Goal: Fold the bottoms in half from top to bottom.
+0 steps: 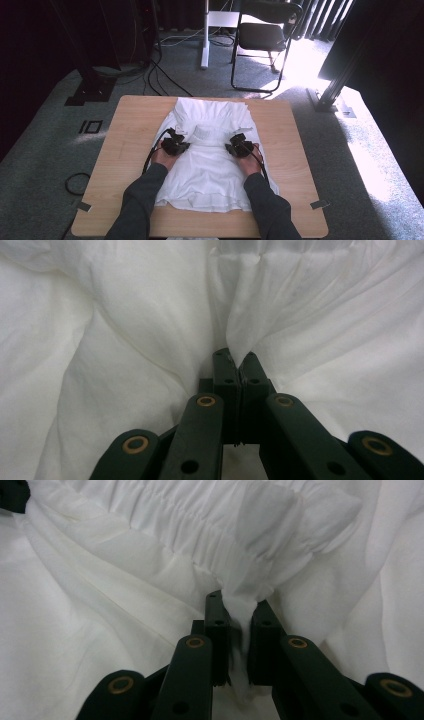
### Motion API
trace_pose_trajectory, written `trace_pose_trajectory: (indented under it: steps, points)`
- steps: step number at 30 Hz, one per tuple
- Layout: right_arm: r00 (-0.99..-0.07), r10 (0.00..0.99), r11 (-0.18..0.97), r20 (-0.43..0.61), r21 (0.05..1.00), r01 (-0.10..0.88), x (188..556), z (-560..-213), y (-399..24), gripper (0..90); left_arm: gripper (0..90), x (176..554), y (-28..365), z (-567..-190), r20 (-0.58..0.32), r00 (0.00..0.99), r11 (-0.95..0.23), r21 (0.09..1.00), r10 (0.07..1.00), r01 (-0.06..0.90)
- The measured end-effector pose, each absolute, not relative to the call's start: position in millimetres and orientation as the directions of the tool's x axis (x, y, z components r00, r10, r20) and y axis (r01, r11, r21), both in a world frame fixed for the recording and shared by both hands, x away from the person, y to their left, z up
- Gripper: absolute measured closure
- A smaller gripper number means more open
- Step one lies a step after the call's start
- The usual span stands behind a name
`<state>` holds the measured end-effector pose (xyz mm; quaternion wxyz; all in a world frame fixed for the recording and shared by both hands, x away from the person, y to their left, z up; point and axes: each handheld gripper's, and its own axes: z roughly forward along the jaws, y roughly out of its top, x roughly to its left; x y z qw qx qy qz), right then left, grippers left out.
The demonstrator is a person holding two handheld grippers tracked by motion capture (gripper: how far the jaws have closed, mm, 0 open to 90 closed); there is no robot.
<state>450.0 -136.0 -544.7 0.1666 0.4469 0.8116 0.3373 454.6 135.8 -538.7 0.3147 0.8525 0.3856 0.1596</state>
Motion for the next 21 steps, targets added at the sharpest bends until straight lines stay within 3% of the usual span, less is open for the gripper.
trace_pose_trajectory:
  steps: [9, 13, 21]
  points:
    - [-0.545, 0.838, 0.376, 0.021, 0.701, 0.606, 453, -541, -134, 82.8, 90.0, 456, 137, -534, 0.028, 0.637, -0.488, 0.668, 0.77, 0.562]
    - [-0.548, 0.836, 0.367, 0.018, 0.724, 0.584, 450, -533, -137, 83.0, 90.0, 451, 142, -517, 0.015, 0.638, -0.453, 0.718, 0.77, 0.529]
    - [-0.544, 0.839, 0.288, 0.007, 0.843, 0.455, 436, -474, -153, 83.0, 90.0, 429, 145, -444, 0.041, 0.658, -0.375, 0.848, 0.752, 0.376]
